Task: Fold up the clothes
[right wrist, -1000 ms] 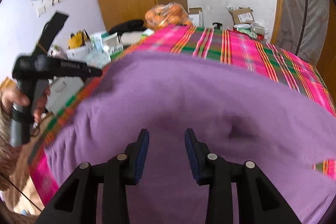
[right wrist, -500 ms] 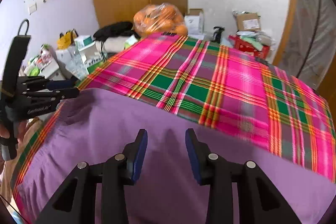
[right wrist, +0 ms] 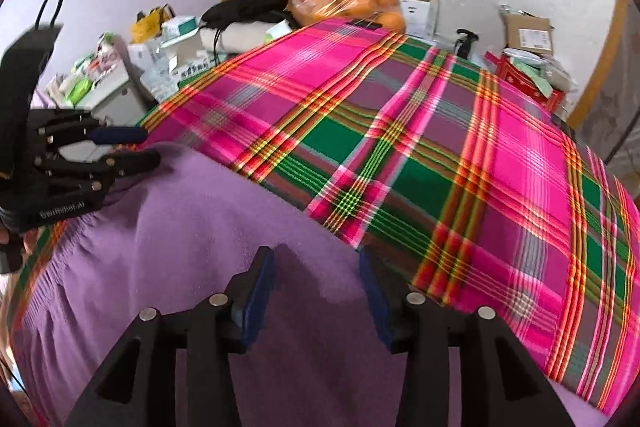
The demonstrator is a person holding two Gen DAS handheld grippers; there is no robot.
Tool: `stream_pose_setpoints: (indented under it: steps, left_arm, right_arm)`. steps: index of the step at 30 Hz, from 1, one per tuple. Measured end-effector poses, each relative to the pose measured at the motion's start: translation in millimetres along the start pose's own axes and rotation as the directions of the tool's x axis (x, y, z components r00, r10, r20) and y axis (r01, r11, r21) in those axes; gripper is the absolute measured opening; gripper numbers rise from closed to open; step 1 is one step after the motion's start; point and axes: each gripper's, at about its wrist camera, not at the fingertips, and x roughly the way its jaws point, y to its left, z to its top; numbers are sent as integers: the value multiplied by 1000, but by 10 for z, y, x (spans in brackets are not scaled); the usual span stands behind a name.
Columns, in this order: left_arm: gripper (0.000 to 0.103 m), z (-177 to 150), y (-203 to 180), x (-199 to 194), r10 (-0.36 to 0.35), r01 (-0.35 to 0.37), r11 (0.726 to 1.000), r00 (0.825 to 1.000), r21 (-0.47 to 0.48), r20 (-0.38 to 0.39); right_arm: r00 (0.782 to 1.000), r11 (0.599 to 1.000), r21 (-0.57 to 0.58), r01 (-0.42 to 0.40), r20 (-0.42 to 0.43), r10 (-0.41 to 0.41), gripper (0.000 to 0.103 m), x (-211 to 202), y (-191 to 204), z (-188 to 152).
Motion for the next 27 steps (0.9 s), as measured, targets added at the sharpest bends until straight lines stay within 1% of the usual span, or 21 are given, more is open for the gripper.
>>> stream_pose_setpoints:
  steps: [2, 6, 7, 9, 12, 16, 19, 22, 23, 24, 25, 26, 27]
  left_arm:
    - [35, 24, -1, 15, -5, 5, 1000, 1000, 4, -1]
    - [38, 54, -20, 28, -7, 7, 1000, 1000, 10, 10]
    - [38, 60, -16, 32, -13, 13, 1000, 1000, 8, 13]
    - [38, 61, 19, 37, -41, 41, 999, 999, -16, 10]
    - [38, 44, 79, 44, -113, 113, 993, 994, -44, 1]
    - [38, 15, 10, 15, -147, 147, 989, 989, 28, 6]
    - [38, -3, -21, 7, -171, 170, 984, 985, 43, 5]
    - [38, -9, -11, 0, -185, 185, 982, 983, 40, 8]
    - [38, -8, -11, -1, -186, 186, 982, 982, 40, 7]
    - [38, -2, -12, 1, -184, 184, 982, 983, 42, 7]
    - [37, 1, -14, 1, -183, 182, 982, 983, 43, 8]
    - [30, -5, -17, -5, -185, 185, 982, 983, 38, 11]
    - [23, -5, -19, -9, -188, 187, 982, 982, 33, 17]
  right_arm:
    - [1000, 1000, -9, -12, -5, 12, 48, 41, 4, 22]
    - [999, 999, -6, -31, 13, 31, 55, 73, 1, 44]
    - [999, 999, -13, -30, 15, 31, 55, 71, 10, 41]
    - [999, 999, -15, -34, 21, 34, 55, 70, 11, 36]
    - [999, 999, -10, -33, 25, 34, 55, 73, 9, 37]
    - [999, 1000, -7, -26, 37, 26, 55, 70, 14, 20]
    - [999, 1000, -4, -21, 38, 21, 55, 64, 19, 14]
    - [999, 1000, -2, -15, 33, 15, 52, 57, 30, 13]
    - [999, 1000, 1, -14, 34, 14, 45, 51, 31, 11]
    - [999, 1000, 4, -20, 37, 20, 27, 39, 41, 3]
    - [999, 1000, 7, -29, 41, 28, 16, 26, 52, -7]
    - [999, 1000, -2, -18, 43, 18, 9, 15, 84, -15]
    - [999, 1000, -13, -1, 45, 1, 8, 6, 122, -22]
